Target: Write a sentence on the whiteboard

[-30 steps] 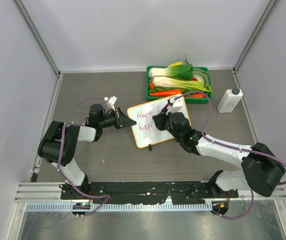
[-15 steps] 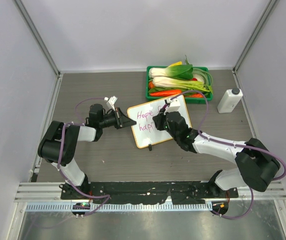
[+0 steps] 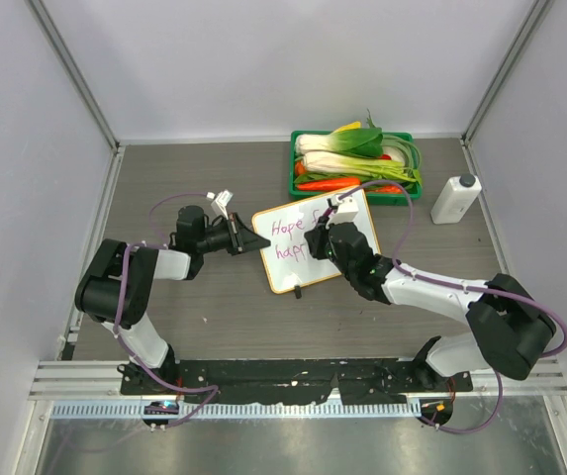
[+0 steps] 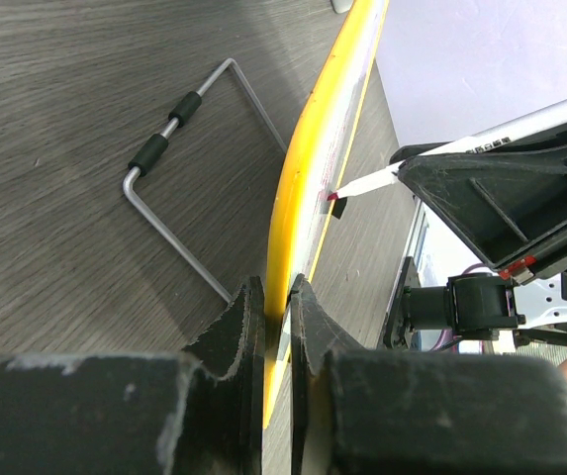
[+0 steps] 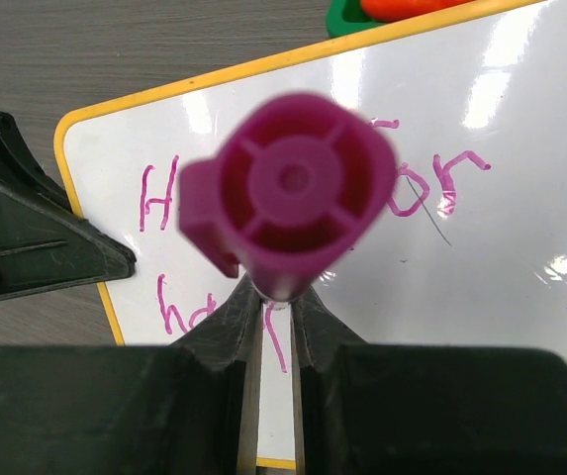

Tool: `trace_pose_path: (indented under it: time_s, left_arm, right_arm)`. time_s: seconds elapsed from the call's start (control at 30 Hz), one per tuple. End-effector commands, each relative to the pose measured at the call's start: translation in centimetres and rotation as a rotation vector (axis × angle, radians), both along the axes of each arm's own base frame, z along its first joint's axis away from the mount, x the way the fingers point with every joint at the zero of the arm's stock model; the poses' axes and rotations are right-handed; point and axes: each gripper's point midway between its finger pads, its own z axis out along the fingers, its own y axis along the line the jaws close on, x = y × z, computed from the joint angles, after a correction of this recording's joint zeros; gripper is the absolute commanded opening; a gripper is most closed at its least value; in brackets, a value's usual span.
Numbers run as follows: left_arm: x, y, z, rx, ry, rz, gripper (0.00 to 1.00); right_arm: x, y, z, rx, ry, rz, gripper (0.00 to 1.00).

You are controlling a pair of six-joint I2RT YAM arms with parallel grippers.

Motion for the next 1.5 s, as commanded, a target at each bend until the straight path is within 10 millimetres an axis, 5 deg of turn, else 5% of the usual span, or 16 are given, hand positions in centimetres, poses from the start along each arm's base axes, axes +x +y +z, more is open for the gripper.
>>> trace_pose_path:
  time_s: [0.0, 0.93, 1.17, 1.47]
  left_arm:
    - [-0.6, 1.4, -4.7, 0.134, 0.111, 0.072, 0.0]
    - [-0.6, 1.4, -4.8, 0.137, 0.113, 0.072, 0.0]
    - [-0.6, 1.5, -4.7, 0.138, 0.11, 0.071, 0.0]
    - [-0.7, 1.6, -4.6, 0.147, 0.102, 0.076, 0.0]
  right_arm:
    - [0.4, -1.5, 0.8, -0.01, -0.029, -0.069, 0.01]
    - [-0.6, -0.1, -0.3, 0.066, 0.009, -0.004, 0.02]
    - [-0.6, 0.3, 1.3, 0.112, -0.014, 0.008, 0.01]
    - [-2.1, -2.1, 6.4, 0.2, -0.103, -0.008, 0.01]
